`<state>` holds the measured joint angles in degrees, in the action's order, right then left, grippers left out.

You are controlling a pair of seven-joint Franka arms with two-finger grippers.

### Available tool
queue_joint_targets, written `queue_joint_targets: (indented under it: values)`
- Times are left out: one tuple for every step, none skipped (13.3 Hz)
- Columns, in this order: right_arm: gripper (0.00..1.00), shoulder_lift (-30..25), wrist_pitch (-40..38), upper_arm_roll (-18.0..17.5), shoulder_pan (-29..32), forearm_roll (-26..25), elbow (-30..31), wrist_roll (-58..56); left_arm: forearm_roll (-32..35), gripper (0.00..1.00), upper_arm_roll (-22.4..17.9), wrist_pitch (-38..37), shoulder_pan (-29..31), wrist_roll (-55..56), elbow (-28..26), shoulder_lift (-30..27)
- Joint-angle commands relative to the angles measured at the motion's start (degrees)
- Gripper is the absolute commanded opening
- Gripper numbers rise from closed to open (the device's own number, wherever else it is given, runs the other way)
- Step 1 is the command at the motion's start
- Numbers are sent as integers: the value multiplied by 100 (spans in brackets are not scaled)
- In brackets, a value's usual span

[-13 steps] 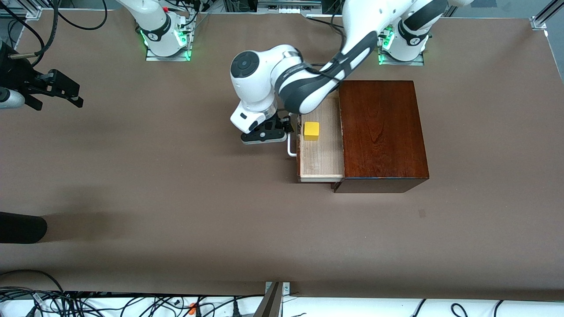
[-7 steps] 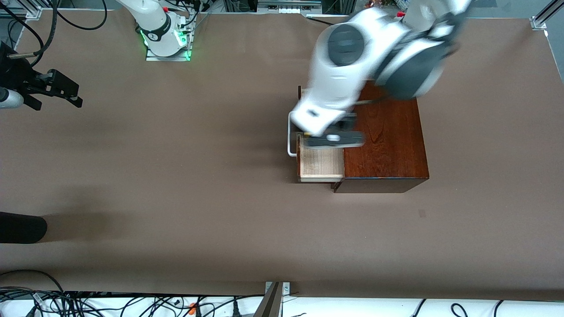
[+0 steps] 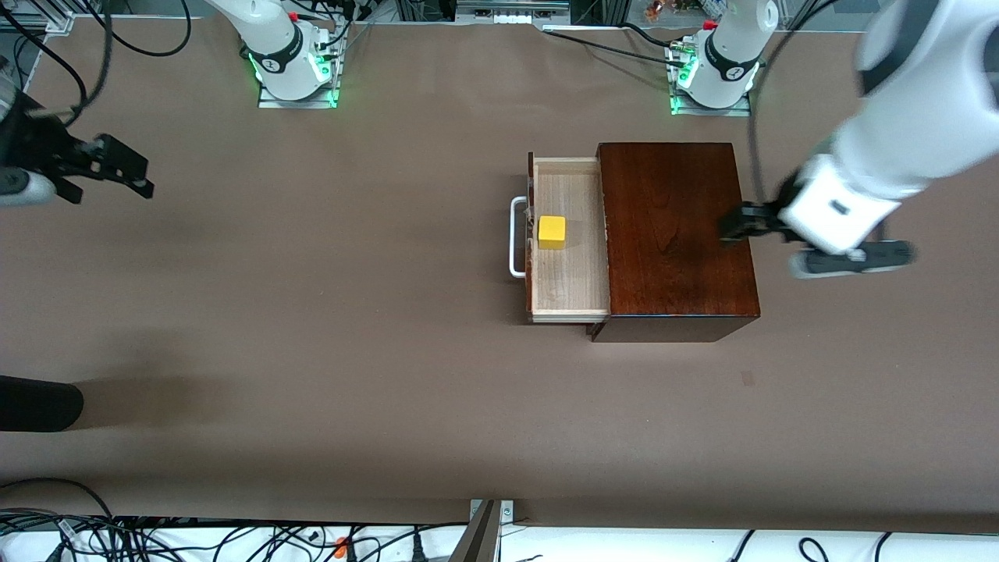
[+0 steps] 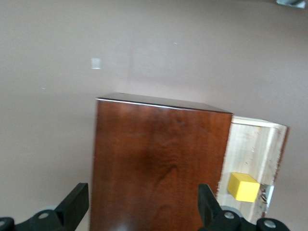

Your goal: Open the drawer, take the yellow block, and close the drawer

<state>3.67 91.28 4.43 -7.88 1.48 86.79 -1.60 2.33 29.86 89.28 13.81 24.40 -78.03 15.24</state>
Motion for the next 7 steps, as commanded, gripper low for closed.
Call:
queue_joint_targets:
  values:
    - [100, 248, 108, -4, -126, -33, -84, 45, -163, 100, -207, -85, 219, -557, -257, -267]
    - [100, 353, 161, -4, -135, -51, -109, 28, -337, 100, -574, -156, 89, -934, -283, -345]
    - [100, 354, 144, -4, -196, -42, -84, 28, -495, 100, -1039, -165, -174, -1294, -344, -433]
    - [100, 363, 109, -4, -283, -7, -75, 10, -584, 100, -1610, -165, -585, -1533, -440, -573]
    - [100, 363, 100, -12, -423, -7, -75, -16, -628, 100, -2285, -148, -1138, -1727, -650, -749]
    - [100, 380, 100, -13, -651, 28, -75, -16, -637, 100, -2875, -122, -1657, -1963, -861, -925]
    - [100, 354, 118, -30, -819, 28, -92, -95, -716, 100, -3211, -52, -1888, -2192, -1029, -1048]
